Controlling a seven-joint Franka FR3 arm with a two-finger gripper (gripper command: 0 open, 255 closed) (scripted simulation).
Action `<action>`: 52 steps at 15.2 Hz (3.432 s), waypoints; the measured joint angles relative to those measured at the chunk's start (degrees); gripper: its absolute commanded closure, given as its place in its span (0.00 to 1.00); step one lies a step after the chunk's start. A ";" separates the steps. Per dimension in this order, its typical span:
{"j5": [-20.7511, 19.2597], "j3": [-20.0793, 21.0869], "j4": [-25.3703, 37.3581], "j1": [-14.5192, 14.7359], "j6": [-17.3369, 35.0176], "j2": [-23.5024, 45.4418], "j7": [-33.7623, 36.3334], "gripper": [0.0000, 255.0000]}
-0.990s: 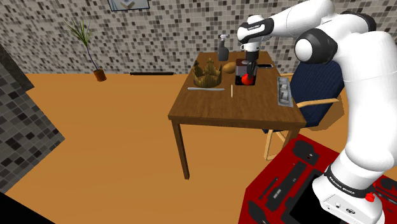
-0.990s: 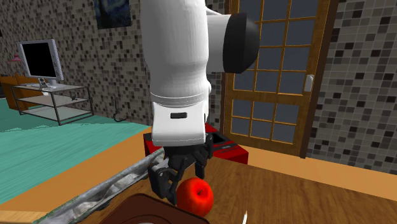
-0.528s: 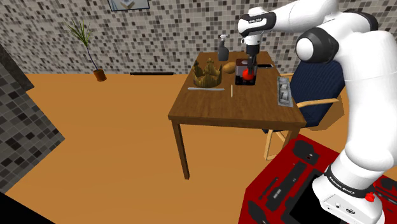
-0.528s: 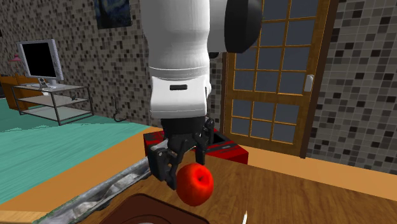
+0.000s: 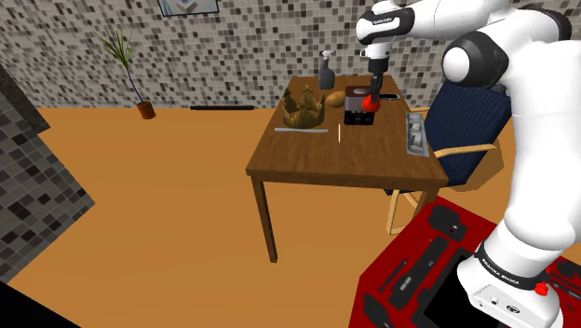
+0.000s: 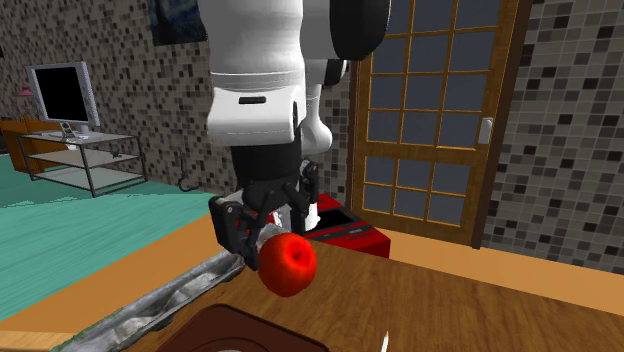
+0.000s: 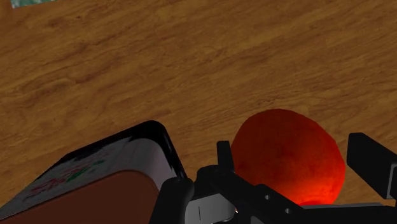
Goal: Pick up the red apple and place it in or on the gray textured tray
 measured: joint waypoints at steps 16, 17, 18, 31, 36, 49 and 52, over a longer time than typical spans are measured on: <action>-8.17 -7.04 -26.16 -4.91 7.15 -19.96 -12.87 1.00; -8.15 -7.11 -26.75 -5.01 7.78 -19.88 -13.11 1.00; -8.13 -7.17 -27.28 -5.10 8.37 -19.80 -13.30 1.00; -6.78 -6.94 -34.53 -5.38 17.81 -17.28 -14.26 1.00; -6.58 -6.90 -34.76 -5.44 18.40 -16.89 -14.38 1.00; -7.12 -7.04 -30.34 -5.38 13.30 -17.78 -13.95 0.00; -7.12 -7.09 -28.61 -5.46 11.58 -17.73 -13.99 0.00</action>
